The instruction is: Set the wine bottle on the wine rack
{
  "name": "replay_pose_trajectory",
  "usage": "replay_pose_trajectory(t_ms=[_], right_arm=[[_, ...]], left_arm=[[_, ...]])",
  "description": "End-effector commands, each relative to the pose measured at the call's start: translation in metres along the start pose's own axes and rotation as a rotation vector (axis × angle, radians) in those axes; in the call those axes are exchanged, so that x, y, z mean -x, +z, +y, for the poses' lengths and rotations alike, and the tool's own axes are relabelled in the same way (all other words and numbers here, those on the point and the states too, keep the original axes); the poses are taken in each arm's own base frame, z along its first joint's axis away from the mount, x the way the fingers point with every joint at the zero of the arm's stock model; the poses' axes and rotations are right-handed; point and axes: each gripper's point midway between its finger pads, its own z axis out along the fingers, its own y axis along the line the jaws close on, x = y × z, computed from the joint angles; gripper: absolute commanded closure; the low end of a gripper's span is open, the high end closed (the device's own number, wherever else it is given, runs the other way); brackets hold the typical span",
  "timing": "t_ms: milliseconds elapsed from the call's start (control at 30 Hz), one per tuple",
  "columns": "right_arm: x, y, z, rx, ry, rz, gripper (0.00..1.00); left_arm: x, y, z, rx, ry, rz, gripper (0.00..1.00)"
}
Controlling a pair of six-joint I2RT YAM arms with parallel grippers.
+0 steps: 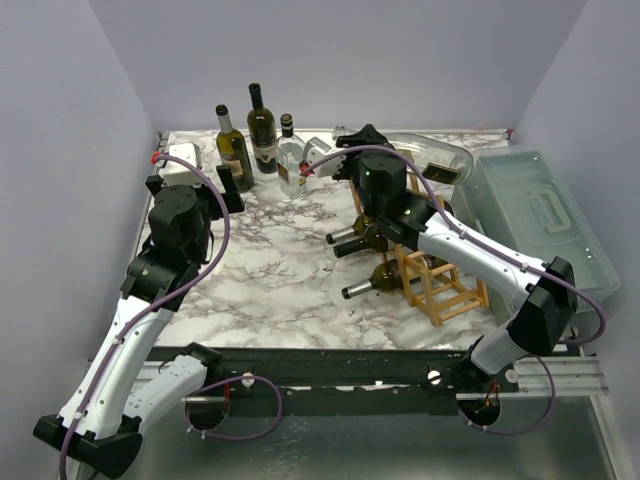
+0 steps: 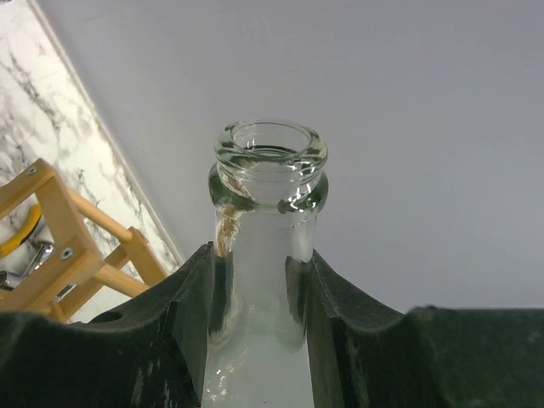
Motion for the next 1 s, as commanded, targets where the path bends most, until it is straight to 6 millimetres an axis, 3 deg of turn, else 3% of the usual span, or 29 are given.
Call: replay_pose_trajectory(t_ms=[0,233,467,733,867,967], right_arm=[[0.004,0.0,0.004,0.052,-0.155,-0.035,1.0],[-0.004,0.0,0.064,0.254,-0.241,-0.057,1.0],[-0.006,0.003,0.108,0.403,-0.299,-0.07,1.0],[-0.02,-0.012,0.154,0.521,-0.345,-0.049,1.0],[-0.015,-0.026,0.172,0.597,-0.318,-0.06,1.0],[-0.01,-0.035,0.183,0.645,-0.299,-0.077,0.9]], left_arm=[[0.004,-0.004,0.0,-0.002,-0.01,-0.025,0.01],[0.007,-0.007,-0.002,-0.011,-0.013,-0.035,0.01],[0.01,-0.01,-0.001,-0.01,-0.014,-0.044,0.01],[0.012,-0.013,-0.003,-0.02,-0.018,-0.05,0.01],[0.011,-0.012,-0.004,-0.024,-0.013,-0.048,0.01],[0.01,-0.011,-0.004,-0.02,-0.009,-0.045,0.01]])
